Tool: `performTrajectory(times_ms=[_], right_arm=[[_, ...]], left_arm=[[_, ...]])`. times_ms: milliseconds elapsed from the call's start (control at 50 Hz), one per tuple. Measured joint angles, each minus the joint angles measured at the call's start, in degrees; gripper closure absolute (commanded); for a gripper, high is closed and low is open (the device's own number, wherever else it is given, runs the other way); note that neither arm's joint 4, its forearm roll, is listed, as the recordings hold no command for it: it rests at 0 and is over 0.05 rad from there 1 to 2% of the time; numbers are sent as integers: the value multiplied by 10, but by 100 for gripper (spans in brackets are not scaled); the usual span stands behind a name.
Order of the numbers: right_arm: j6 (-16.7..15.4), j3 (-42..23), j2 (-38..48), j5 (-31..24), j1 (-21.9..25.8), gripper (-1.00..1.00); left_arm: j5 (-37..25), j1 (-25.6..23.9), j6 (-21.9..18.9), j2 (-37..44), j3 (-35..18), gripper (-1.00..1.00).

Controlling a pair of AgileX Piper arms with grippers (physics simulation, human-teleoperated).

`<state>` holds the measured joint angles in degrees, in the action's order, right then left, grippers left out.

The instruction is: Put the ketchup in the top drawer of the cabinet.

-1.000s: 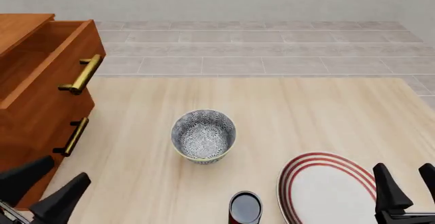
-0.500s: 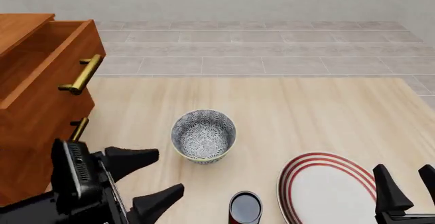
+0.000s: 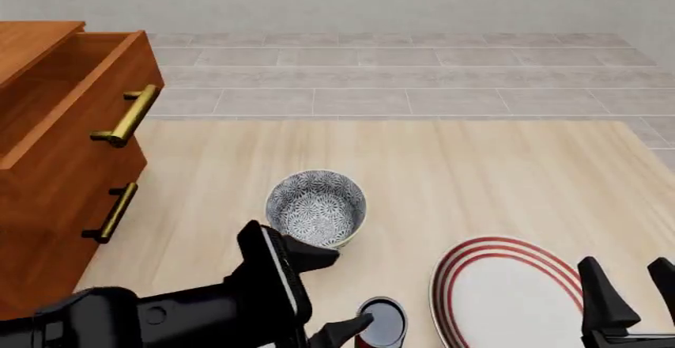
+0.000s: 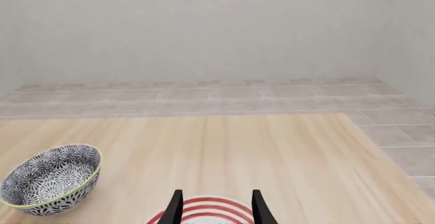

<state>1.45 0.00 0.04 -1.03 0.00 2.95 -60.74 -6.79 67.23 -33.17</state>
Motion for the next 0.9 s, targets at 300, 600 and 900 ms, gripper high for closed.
performTrajectory(times_ms=[300,600,900], right_arm=[[-1,0,0,-7,0,-100],[-9,0,0,-13,-1,-100],[-18,0,0,-19,-4,-100]], left_arm=[[17,2,-26,52,-2,-100],[32,-11,-23,78,0,-100],[60,-22,-11,112,5,-100]])
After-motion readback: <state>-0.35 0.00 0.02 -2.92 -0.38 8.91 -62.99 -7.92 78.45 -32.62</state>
